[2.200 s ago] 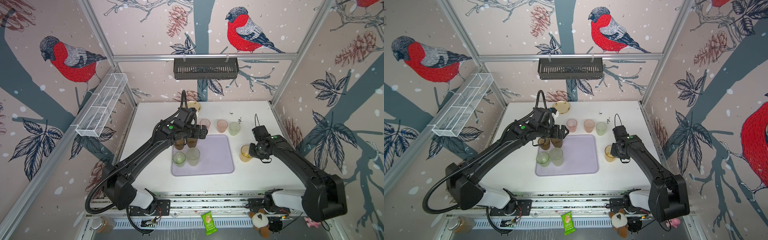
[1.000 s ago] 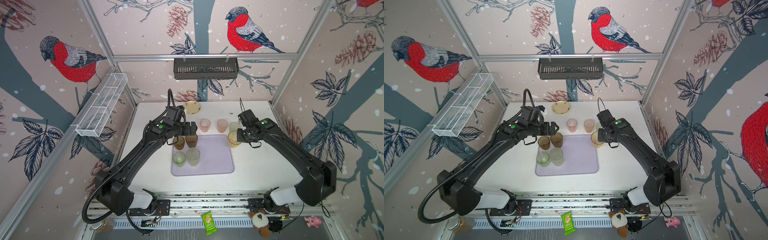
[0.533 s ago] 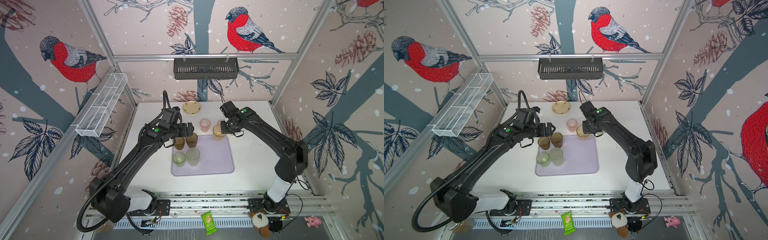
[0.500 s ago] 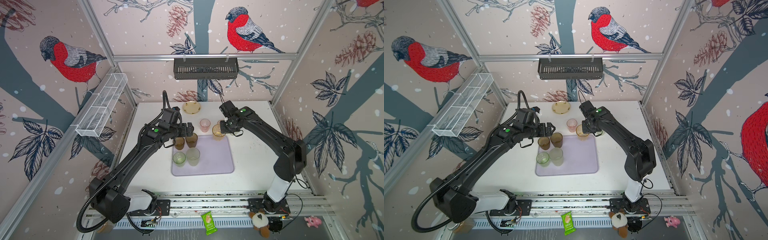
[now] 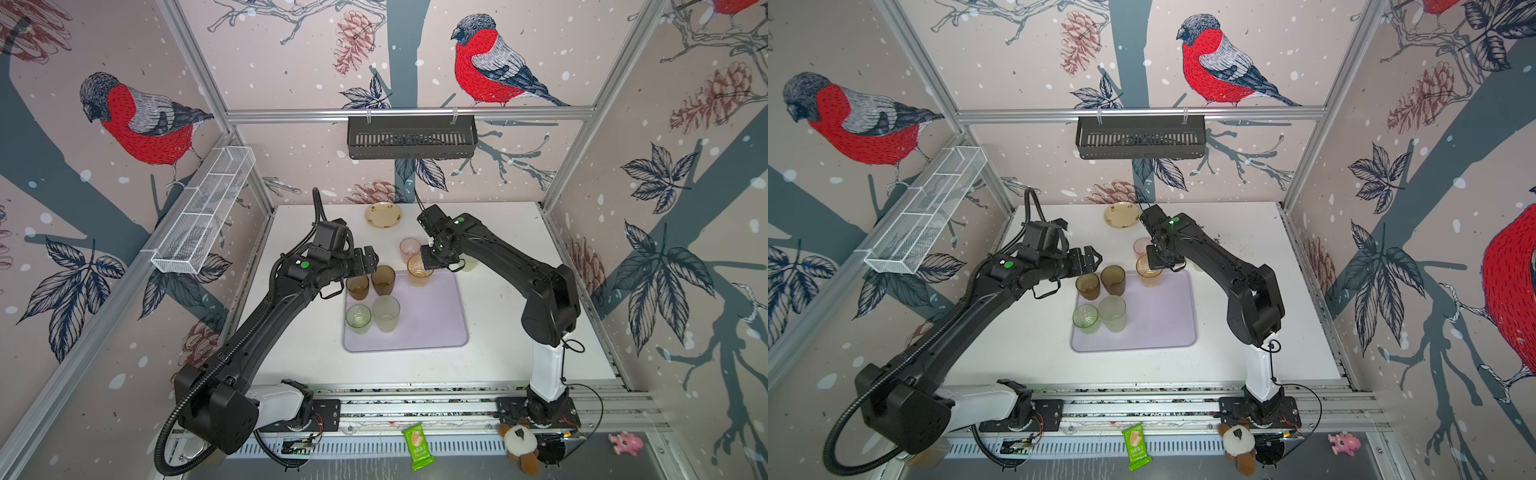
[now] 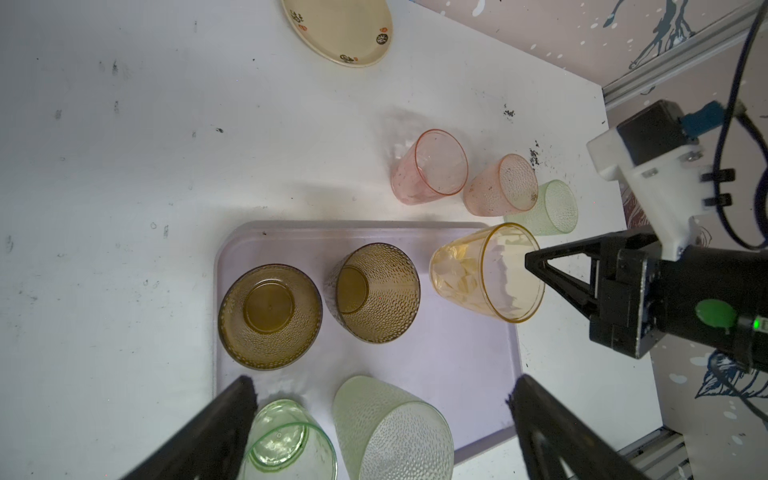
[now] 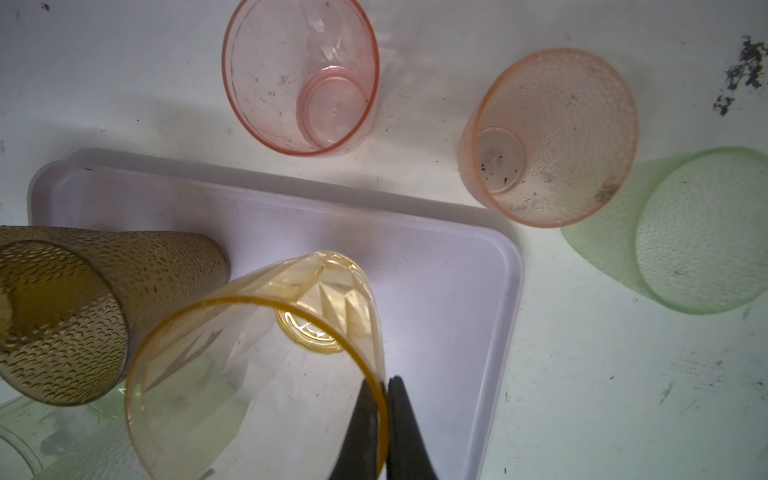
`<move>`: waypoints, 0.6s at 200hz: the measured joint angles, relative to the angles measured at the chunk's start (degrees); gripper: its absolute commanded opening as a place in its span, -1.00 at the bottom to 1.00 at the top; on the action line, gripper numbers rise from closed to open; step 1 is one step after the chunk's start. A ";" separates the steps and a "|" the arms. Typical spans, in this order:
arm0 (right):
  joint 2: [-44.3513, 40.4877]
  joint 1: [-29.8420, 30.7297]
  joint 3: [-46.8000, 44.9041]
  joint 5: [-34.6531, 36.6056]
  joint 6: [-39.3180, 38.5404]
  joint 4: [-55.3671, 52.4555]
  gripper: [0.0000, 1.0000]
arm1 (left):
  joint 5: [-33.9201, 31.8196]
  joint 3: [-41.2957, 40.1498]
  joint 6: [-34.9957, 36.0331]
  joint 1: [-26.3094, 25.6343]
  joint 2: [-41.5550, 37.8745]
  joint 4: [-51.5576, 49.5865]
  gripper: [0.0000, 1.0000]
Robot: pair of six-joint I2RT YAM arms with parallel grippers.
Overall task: Place the glasses into the tray
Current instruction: Place the glass on the tray.
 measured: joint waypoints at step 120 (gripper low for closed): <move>5.73 1.27 1.11 -1.60 -0.20 0.61 -0.91 | 0.94 -0.39 -0.33 1.11 -1.05 0.02 0.92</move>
